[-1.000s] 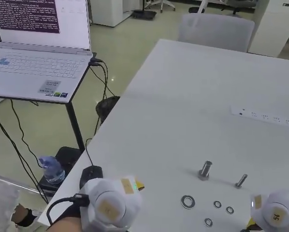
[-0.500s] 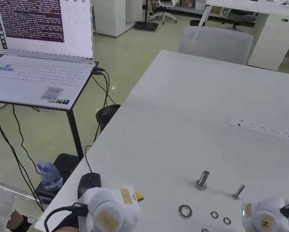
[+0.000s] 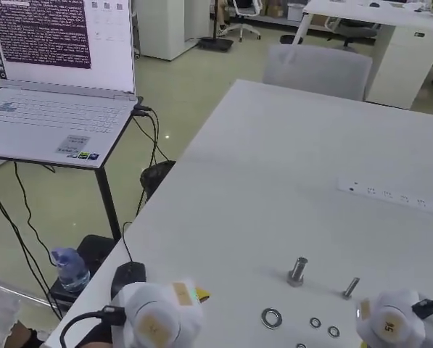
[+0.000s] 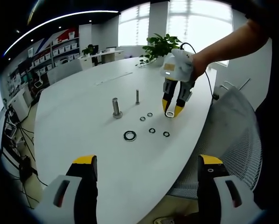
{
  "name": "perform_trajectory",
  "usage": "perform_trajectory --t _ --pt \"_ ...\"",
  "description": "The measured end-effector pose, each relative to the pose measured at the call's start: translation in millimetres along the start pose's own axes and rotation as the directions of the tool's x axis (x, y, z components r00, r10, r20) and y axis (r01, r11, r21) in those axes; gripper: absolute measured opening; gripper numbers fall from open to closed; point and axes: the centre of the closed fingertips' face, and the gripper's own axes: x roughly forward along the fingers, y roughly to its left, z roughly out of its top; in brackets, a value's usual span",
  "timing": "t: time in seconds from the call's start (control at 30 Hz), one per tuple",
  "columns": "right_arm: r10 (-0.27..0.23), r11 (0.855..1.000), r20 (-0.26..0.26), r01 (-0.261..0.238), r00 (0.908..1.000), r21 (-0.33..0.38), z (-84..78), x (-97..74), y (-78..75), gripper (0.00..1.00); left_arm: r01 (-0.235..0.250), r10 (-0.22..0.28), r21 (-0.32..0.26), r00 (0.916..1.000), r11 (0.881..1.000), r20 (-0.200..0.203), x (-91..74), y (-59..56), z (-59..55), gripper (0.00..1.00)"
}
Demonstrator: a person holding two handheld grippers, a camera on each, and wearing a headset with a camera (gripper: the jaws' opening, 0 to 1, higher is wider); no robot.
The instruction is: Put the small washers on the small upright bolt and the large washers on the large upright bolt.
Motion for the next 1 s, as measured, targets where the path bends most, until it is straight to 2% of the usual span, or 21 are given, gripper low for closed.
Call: perform_trajectory --t 0.43,0.7,0.77,1.0 --pt "0.001 1.0 -0.011 -0.001 0.9999 0.02 0.2 -36.7 -10.8 0.21 -0.005 0.005 0.008 1.0 1.0 -0.002 0.5 1.9 0.8 0.89" --pt "-0.016 0.999 0.015 0.015 0.9998 0.029 14.7 -66.0 -23.2 0.21 -0.007 0.007 0.001 1.0 1.0 0.001 -0.7 2.6 -0.2 0.9" --pt "-0.037 0.999 0.021 0.037 0.9991 0.017 19.2 -72.0 -30.0 0.21 -0.006 0.006 0.002 1.0 1.0 -0.004 -0.5 2.3 -1.0 0.9" --pt "-0.056 0.998 0.035 0.056 0.9978 0.017 31.7 -84.8 -48.1 0.21 -0.01 0.01 0.0 0.9999 1.0 0.005 -0.6 2.5 0.1 0.9"
